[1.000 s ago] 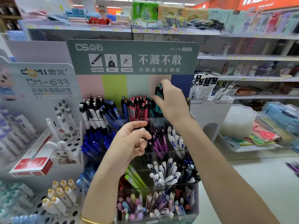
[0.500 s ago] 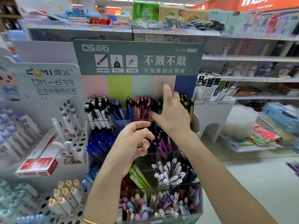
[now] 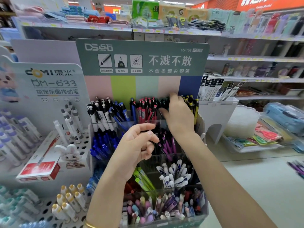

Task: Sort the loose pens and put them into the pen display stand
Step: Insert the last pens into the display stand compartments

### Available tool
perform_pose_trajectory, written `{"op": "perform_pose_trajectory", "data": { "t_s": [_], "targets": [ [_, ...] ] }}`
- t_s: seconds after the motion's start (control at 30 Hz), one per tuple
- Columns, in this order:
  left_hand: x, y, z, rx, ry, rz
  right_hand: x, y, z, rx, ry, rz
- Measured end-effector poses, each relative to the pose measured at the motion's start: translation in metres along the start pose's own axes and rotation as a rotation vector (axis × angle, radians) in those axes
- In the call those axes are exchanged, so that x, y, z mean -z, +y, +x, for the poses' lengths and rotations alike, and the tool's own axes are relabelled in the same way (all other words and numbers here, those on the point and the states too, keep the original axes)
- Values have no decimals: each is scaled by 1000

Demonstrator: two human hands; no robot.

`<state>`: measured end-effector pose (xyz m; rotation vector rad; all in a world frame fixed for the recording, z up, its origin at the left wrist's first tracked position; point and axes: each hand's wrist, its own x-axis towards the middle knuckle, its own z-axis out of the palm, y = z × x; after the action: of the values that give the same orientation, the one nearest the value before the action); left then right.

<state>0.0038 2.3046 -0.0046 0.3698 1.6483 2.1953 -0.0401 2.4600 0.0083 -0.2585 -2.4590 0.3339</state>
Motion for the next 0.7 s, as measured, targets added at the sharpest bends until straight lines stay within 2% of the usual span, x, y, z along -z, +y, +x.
{"op": "perform_pose_trajectory", "data": {
  "t_s": [0.07, 0.17, 0.23, 0.3, 0.4, 0.53, 0.7],
  "targets": [
    [-1, 0, 0, 9, -11, 4, 0, 2, 2, 23, 16, 4],
    [-4, -4, 0, 24, -24, 7, 2, 4, -2, 92, -52, 38],
    [-6, -7, -1, 39, -35, 5, 9, 9, -8, 95, -59, 191],
    [-9, -12, -2, 55, -55, 11, 21, 16, -18, 75, 16, 341],
    [-20, -20, -3, 87, -81, 10, 39, 32, -39, -20, 126, 506],
    [-51, -33, -2, 102, -132, 33, 55, 67, -66, -144, 107, 684],
    [-129, -70, 3, 143, -236, 57, 79, 145, -107, -326, 60, 721]
  ]
}}
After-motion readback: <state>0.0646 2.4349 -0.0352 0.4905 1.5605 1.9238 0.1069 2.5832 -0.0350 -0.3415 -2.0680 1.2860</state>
